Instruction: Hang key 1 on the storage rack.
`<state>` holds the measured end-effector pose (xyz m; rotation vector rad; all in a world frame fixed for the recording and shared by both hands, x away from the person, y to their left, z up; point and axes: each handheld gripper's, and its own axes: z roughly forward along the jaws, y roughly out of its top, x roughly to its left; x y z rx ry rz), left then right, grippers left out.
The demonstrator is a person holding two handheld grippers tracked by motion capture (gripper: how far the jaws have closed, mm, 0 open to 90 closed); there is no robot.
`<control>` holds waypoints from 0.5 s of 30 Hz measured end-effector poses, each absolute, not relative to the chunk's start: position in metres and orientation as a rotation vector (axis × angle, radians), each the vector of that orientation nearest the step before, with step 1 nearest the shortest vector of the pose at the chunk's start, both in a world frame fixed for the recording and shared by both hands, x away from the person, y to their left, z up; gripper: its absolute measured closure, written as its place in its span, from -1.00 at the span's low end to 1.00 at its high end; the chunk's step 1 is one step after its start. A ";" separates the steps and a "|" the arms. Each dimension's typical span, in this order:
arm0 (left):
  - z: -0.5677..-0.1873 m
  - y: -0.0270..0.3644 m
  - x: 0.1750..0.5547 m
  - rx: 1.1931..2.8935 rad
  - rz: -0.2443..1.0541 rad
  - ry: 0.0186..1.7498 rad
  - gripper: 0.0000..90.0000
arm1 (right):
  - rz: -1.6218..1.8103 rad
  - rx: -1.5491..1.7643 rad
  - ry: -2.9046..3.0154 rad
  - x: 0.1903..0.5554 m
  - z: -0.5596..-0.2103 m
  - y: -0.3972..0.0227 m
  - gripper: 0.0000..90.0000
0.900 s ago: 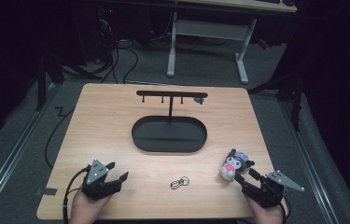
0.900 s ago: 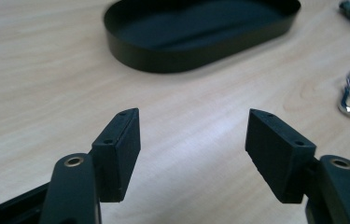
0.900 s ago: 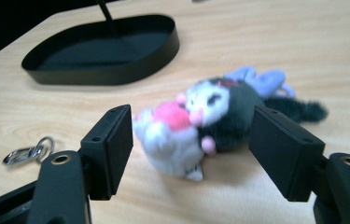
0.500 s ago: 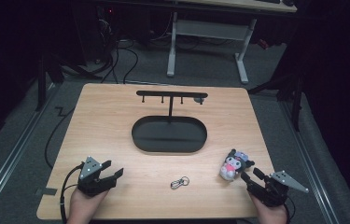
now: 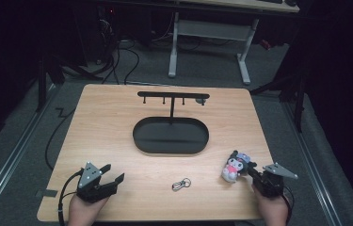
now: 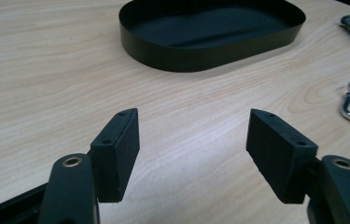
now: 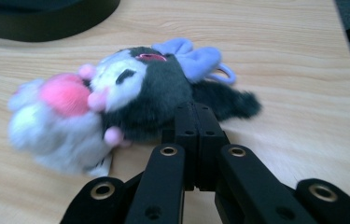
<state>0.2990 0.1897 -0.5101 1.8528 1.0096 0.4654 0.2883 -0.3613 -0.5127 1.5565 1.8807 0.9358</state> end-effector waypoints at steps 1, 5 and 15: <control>-0.511 0.192 0.297 1.844 0.452 1.016 -0.22 | 0.936 1.557 1.881 0.288 -0.513 -0.361 1.00; -0.510 0.199 0.285 1.823 0.433 1.024 -0.20 | 0.928 1.515 1.936 0.315 -0.517 -0.350 1.00; -0.509 0.199 0.284 1.808 0.421 1.009 -0.19 | 1.013 1.448 1.912 0.301 -0.502 -0.342 0.97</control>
